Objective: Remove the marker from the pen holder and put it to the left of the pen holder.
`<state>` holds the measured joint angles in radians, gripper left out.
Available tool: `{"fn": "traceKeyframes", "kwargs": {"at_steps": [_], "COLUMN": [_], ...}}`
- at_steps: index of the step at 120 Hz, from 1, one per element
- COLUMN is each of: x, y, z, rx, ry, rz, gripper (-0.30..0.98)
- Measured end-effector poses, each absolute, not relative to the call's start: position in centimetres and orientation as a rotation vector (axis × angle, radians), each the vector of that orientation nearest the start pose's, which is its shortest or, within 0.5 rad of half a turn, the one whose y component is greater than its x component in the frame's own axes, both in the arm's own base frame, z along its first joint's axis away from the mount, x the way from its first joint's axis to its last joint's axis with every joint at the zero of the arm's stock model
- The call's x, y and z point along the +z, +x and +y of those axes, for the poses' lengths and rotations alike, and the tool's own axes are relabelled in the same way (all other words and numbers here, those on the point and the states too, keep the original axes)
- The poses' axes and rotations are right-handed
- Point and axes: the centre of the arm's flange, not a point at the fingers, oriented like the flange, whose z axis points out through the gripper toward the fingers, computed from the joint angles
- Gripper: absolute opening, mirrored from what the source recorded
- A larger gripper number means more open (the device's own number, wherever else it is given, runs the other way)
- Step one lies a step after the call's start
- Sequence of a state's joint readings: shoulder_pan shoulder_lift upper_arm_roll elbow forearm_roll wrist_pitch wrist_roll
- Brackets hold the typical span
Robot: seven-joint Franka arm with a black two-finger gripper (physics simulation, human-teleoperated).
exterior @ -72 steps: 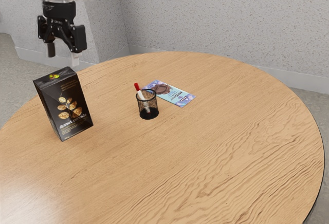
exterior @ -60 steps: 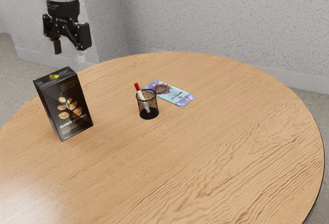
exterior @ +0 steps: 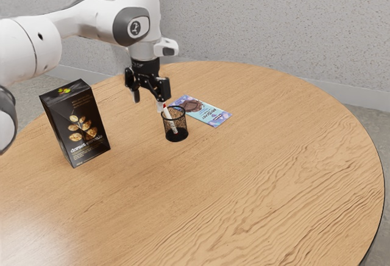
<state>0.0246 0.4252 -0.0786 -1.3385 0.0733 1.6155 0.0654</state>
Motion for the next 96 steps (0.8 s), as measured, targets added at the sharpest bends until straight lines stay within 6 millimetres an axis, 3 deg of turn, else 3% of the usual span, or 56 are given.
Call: {"fn": "traceKeyframes", "kwargs": {"at_steps": [11,23,35,68,96], "x": [43.2,41.1,40.2,36.3,35.9], "y": [69.3,72.5,74.7,77.0,78.1], "z": [-0.5,1.7,3.7,6.0,7.1], "rx": [0.168,0.037,-0.074,-0.242,-0.371], "ry": [-3.099,-3.108,-3.104,-3.095,-3.067], "rz": [0.185,0.164,0.152,0.203,0.249], "gripper": [0.69,0.69,0.69,0.69,0.69]}}
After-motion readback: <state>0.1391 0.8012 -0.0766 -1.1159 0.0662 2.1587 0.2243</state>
